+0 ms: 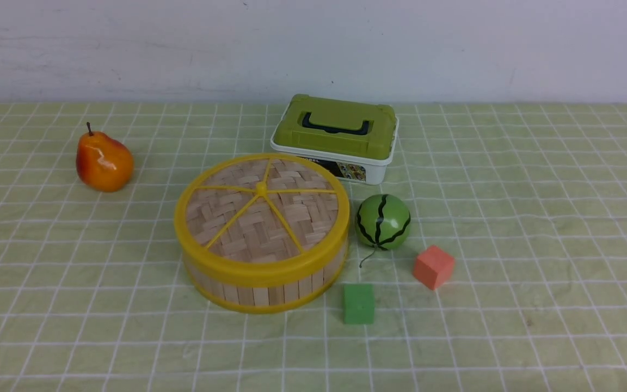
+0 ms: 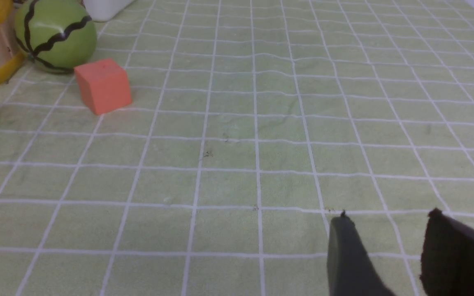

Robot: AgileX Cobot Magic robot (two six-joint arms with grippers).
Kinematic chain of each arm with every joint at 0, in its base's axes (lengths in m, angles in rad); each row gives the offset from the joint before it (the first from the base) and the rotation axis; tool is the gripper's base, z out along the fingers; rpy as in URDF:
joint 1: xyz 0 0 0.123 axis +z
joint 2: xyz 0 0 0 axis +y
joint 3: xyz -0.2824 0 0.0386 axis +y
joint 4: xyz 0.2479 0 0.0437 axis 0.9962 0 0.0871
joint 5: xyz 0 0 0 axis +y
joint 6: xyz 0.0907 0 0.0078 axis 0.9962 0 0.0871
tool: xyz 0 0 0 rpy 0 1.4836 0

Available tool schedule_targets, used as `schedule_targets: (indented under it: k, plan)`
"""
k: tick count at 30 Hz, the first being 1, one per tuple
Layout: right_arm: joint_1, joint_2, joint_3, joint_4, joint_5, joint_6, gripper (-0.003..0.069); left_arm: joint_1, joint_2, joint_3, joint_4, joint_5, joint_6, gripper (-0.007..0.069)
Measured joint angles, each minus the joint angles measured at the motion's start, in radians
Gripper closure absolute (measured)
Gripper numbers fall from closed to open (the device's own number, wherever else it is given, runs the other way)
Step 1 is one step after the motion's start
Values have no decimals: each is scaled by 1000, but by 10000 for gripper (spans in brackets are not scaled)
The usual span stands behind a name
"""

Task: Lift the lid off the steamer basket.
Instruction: Use the left arm to lift the lid of the steamer

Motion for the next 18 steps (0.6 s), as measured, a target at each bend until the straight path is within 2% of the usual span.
schedule_targets:
  k: [5,10,14,18]
  plan:
    - [0,0,0,0,0,0,418,0,0,0,32,-16,2,428]
    - [0,0,0,0,0,0,418,0,0,0,50,-127,9,424]
    - [0,0,0,0,0,0,418,0,0,0,64,-352,10,421]
    - [0,0,0,0,0,0,418,0,0,0,68,-652,10,419]
